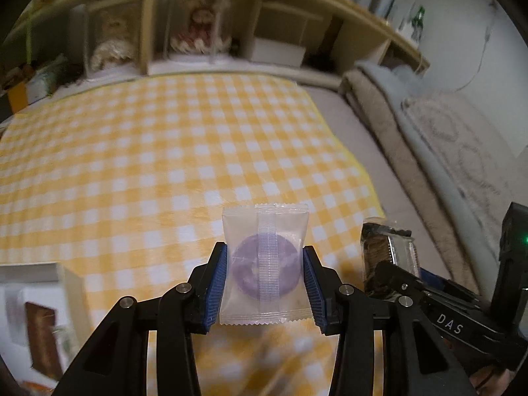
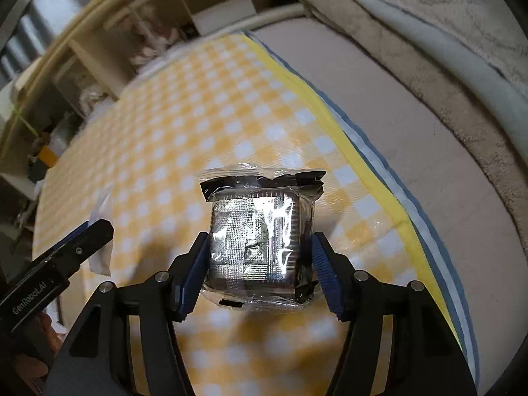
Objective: Organize snacks
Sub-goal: 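Carry both packets over the white tray with both tools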
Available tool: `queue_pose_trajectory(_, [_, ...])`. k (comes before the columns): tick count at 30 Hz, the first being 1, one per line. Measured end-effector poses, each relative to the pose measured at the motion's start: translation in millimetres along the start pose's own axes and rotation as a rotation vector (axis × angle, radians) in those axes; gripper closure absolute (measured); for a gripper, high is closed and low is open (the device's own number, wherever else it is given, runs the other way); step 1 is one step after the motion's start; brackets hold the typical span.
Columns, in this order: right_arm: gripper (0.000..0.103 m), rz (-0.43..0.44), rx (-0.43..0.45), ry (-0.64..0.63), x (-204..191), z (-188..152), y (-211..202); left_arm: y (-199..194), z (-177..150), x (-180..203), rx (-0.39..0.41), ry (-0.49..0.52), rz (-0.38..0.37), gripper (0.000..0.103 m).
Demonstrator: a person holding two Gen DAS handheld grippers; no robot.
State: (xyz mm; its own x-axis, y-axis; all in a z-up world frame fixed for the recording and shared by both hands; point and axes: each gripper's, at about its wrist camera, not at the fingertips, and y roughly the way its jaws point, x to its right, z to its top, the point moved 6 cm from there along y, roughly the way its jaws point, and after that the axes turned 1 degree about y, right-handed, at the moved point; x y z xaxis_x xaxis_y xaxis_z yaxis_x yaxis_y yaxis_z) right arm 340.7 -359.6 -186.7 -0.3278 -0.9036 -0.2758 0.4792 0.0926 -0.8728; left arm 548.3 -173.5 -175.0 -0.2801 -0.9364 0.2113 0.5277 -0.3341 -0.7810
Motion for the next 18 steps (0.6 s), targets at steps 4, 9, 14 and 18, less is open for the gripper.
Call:
queue_pose_trajectory(4, [0.041,0.051,0.027,-0.035,-32,-4,-29,-53,-4,-16,0.039,-0.022,0.004,0.059])
queue_pose_trajectory(9, [0.041,0.122,0.053,-0.091,-83,-14,-61,-116,-19,-41,0.071,-0.034,0.021,0.059])
queue_pose_trajectory(14, [0.041,0.196,0.05,-0.153,-135,-31,-84,-185,-42,-80,0.088,-0.059,0.056,0.059])
queue_pose_trajectory(18, [0.041,0.241,0.04,-0.206,-177,-46,-94,-231,-69,-117,0.082,-0.105,0.092,0.059])
